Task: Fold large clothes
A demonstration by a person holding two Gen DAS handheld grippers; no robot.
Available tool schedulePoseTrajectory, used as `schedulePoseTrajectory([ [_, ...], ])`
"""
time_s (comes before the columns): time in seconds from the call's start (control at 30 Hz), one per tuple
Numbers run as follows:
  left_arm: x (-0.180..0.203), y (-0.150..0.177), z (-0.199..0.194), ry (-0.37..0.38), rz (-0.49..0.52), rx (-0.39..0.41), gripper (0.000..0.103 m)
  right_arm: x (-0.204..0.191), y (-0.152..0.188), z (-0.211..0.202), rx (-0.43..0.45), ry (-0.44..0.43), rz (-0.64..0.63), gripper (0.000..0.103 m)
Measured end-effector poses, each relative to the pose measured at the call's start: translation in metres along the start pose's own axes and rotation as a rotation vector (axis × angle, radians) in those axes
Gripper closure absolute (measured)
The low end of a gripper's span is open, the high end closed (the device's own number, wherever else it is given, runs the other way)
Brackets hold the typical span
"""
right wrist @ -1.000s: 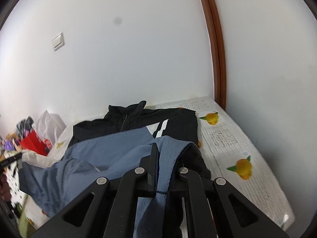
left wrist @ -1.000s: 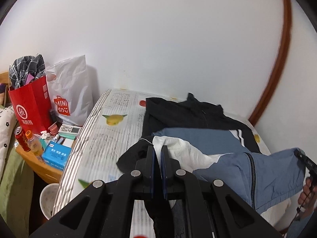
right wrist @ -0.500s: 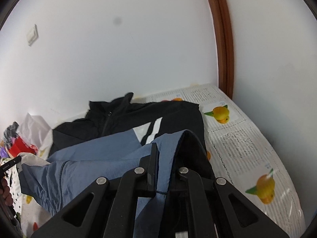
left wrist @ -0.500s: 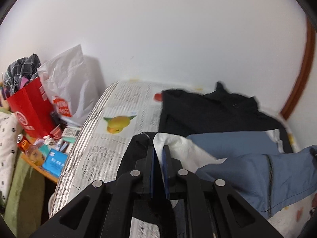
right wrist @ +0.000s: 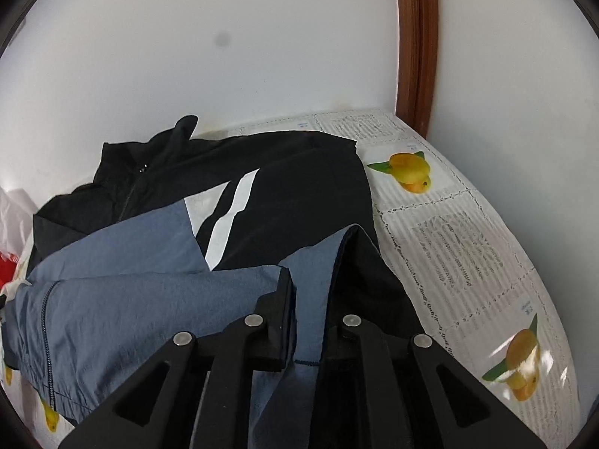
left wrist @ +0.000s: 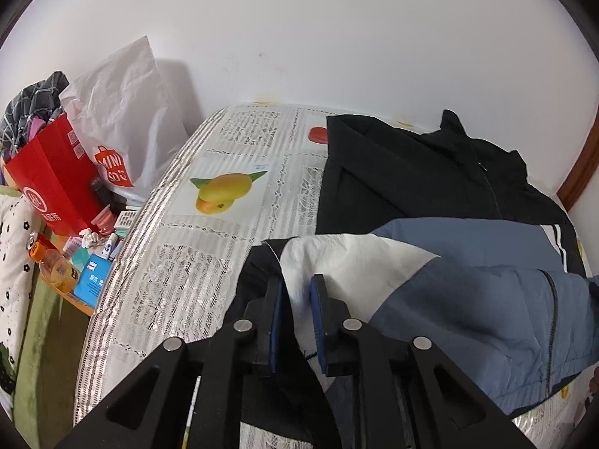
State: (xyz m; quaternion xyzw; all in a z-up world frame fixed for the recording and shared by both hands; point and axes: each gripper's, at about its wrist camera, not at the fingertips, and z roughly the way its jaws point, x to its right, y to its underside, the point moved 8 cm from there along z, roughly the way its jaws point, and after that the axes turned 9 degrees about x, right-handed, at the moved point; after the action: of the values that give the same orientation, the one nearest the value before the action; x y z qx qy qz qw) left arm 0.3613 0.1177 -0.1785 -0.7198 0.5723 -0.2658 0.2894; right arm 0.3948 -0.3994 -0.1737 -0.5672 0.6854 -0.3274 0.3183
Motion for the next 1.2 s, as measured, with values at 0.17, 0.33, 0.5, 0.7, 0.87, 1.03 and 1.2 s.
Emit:
schedulePoseTrajectory([
  [0.17,0.005,0.001,-0.020,0.085,-0.013,0.004,0.059,-0.011,0.002,-0.036,0.022,-0.060,-0.081,0.064],
  [0.33,-0.002,0.005,-0.042,0.098,-0.012,0.024,0.055,0.014,0.003,-0.087,0.102,-0.025,-0.045,0.062],
  [0.5,-0.020,0.017,-0.053,0.077,-0.025,0.025,0.055,0.050,0.024,-0.096,0.031,0.053,-0.026,0.062],
  [0.7,-0.041,0.043,-0.048,0.066,-0.029,-0.023,0.055,0.064,0.059,-0.085,-0.063,0.017,0.009,0.062],
  [0.87,-0.042,0.054,-0.036,0.081,-0.005,-0.055,0.055,0.064,0.067,-0.074,-0.078,-0.012,0.042,0.062],
  [1.03,-0.040,0.059,-0.022,0.093,0.008,-0.078,0.055,0.063,0.069,-0.058,-0.102,-0.016,0.039,0.062],
  [1.2,-0.038,0.064,-0.010,0.109,-0.022,-0.095,0.063,0.063,0.073,-0.045,-0.122,-0.019,0.037,0.062],
])
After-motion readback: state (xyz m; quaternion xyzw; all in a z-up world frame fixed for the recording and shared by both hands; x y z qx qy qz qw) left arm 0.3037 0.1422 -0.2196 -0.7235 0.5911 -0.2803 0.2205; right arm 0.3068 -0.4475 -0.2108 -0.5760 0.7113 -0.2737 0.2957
